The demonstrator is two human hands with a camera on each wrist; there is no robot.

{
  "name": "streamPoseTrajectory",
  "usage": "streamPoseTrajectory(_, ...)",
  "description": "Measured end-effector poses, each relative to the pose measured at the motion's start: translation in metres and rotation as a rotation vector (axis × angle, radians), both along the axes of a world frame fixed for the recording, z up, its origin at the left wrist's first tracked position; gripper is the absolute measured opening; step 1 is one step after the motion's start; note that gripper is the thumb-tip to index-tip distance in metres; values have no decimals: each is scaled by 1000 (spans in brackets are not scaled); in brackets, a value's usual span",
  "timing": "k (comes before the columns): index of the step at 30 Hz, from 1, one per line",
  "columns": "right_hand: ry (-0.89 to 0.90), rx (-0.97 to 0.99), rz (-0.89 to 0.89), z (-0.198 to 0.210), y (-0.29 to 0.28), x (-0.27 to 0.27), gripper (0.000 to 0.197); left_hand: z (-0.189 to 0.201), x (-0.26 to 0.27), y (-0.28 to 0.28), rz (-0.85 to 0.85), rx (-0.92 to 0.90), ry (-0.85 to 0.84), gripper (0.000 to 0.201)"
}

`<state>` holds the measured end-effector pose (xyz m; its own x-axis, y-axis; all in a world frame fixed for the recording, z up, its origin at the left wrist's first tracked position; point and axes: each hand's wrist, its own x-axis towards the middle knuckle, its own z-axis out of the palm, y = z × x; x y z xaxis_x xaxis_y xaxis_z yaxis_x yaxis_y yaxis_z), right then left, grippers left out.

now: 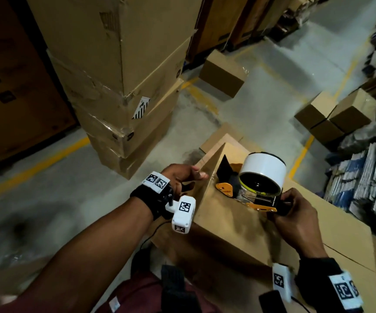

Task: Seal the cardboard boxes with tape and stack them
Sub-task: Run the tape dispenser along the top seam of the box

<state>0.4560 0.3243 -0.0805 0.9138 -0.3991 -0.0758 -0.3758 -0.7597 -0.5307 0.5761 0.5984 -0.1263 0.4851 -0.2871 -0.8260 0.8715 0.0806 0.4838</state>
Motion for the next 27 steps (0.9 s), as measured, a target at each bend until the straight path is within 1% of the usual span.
streamPoseTrajectory(2,16,-13,12,1,0,1,40,-4,-5,-1,56,-34,44,20)
streamPoseTrajectory(4,34,-13,15,3,1,2,43,-5,-11,-6,99,-37,38,21)
streamPoseTrajectory(5,41,-17,19,3,1,2,43,-4,-13,-9,147,0,4,28)
streamPoseTrajectory(7,40,-28,25,5,2,3,43,-8,-16,-15,266,92,-95,52)
streamPoseTrajectory(8,37,-30,24,5,2,3,43,-13,-19,-17,288,122,-122,69)
streamPoseTrajectory(9,35,-31,19,5,1,4,42,-17,-22,-18,288,138,-119,79)
streamPoseTrajectory(10,32,-31,18,5,1,4,42,-24,-27,-17,260,153,-98,79)
streamPoseTrajectory(11,29,-37,19,5,1,4,42,-31,-32,-15,223,159,-79,66)
streamPoseTrajectory(12,27,-45,22,5,1,5,42,-39,-35,-14,205,167,-75,45)
streamPoseTrajectory(13,30,-50,24,5,0,5,42,-47,-40,-13,239,177,-91,28)
streamPoseTrajectory(14,40,-50,29,4,-1,5,42,-54,-43,-12,297,181,-159,26)
streamPoseTrajectory(16,75,-49,53,3,-3,4,40,-58,-45,-13,401,141,-359,47)
streamPoseTrajectory(17,93,-49,66,4,-4,4,39,-54,-44,-16,402,129,-469,52)
streamPoseTrajectory(19,101,-55,99,4,-5,3,41,-47,-42,-23,302,106,-631,64)
streamPoseTrajectory(21,94,-39,143,8,-4,2,42,-41,-46,-33,125,1,-677,77)
streamPoseTrajectory(22,99,-24,164,10,-2,1,44,-41,-49,-37,9,-35,-702,79)
streamPoseTrajectory(24,114,-14,195,13,2,1,46,-46,-56,-40,-216,-5,-745,74)
streamPoseTrajectory(26,107,-14,212,11,0,1,43,-52,-61,-36,-277,53,-755,74)
streamPoseTrajectory(27,98,-6,212,10,-2,2,42,-52,-62,-33,-260,122,-786,72)
